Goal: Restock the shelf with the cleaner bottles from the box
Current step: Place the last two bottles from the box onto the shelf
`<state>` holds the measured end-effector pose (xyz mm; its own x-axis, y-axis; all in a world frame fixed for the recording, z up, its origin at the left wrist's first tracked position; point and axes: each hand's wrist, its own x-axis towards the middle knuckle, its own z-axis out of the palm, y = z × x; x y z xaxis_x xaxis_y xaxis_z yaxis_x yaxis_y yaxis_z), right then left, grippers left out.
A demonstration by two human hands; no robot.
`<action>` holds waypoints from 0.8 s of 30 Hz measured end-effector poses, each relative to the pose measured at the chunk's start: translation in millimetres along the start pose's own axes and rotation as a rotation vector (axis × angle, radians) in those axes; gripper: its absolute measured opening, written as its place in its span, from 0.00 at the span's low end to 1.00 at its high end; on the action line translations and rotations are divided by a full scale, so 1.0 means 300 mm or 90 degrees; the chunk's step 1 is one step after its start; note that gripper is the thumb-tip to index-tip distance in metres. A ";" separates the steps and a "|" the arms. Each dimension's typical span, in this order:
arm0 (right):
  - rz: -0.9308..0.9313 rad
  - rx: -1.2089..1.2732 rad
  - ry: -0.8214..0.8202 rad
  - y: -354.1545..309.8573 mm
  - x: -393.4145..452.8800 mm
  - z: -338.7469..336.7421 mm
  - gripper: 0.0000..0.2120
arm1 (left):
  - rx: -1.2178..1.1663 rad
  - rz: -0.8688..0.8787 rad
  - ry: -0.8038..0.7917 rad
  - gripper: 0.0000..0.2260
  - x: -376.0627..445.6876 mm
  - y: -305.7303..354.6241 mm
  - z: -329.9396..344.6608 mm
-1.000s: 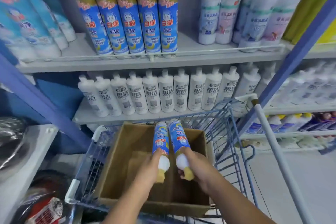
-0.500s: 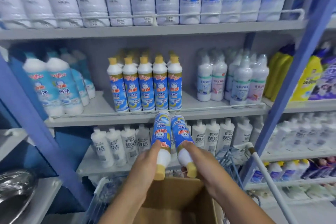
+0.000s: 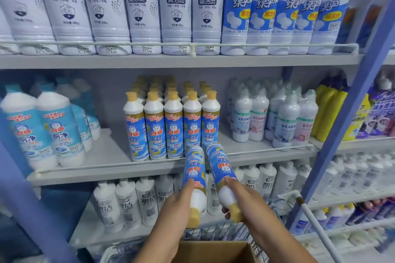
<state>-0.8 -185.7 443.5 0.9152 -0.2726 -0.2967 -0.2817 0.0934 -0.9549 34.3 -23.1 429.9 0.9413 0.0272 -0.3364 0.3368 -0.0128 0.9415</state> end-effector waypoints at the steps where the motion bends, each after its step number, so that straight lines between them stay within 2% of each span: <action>1: -0.003 -0.005 -0.004 0.000 0.004 -0.005 0.17 | 0.008 -0.003 0.008 0.20 -0.010 0.004 0.009; 10: 0.004 -0.038 -0.045 0.008 0.051 -0.045 0.19 | -0.022 -0.024 0.017 0.21 -0.008 0.025 0.059; 18: 0.008 -0.035 -0.074 -0.019 0.074 -0.058 0.19 | -0.047 -0.035 0.040 0.15 -0.003 0.063 0.085; 24: 0.019 -0.045 -0.081 -0.026 0.119 -0.051 0.20 | -0.053 -0.057 0.022 0.18 0.044 0.079 0.092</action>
<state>29.6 -210.7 440.3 0.9340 -0.1463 -0.3258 -0.3248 0.0315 -0.9453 55.2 -50.6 447.2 0.9058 0.0589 -0.4196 0.4152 0.0740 0.9067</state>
